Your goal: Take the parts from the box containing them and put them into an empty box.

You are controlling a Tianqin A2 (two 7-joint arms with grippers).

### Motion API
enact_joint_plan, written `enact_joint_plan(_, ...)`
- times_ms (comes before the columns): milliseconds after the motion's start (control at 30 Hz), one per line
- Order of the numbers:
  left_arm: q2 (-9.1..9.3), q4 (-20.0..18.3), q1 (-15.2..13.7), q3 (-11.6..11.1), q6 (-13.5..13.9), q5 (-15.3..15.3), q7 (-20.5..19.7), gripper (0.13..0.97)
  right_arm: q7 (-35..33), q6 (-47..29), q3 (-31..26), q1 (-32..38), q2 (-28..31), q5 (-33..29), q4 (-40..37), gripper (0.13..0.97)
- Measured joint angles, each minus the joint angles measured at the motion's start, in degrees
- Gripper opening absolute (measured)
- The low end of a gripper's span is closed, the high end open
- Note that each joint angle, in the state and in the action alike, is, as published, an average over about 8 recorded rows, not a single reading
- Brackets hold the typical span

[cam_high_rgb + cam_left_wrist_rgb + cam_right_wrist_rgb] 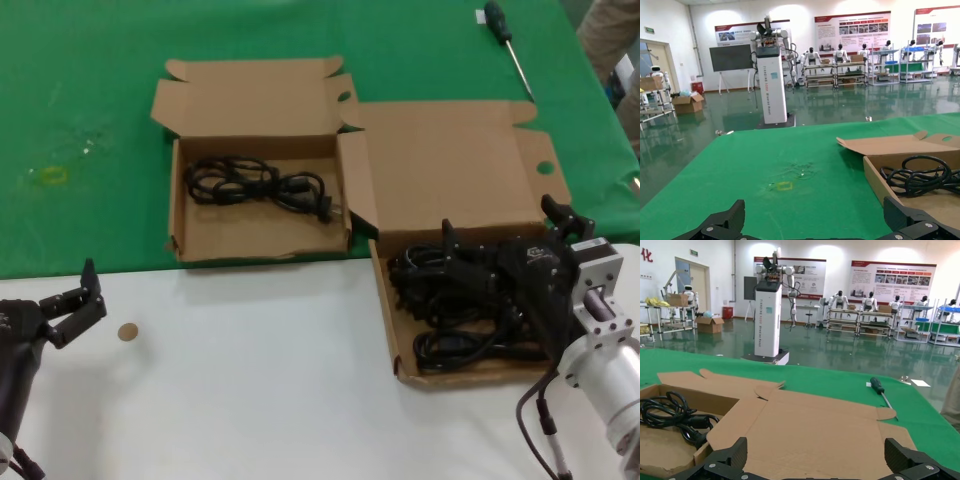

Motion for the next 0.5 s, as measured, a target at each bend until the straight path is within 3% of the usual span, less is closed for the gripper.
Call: enact_joint_plan(500,0.00,0.00,0.00,0.00,0.00,0.00,0.00,0.966,0.00,0.00,0.00,0.00,0.00,0.00,0.00,0.966)
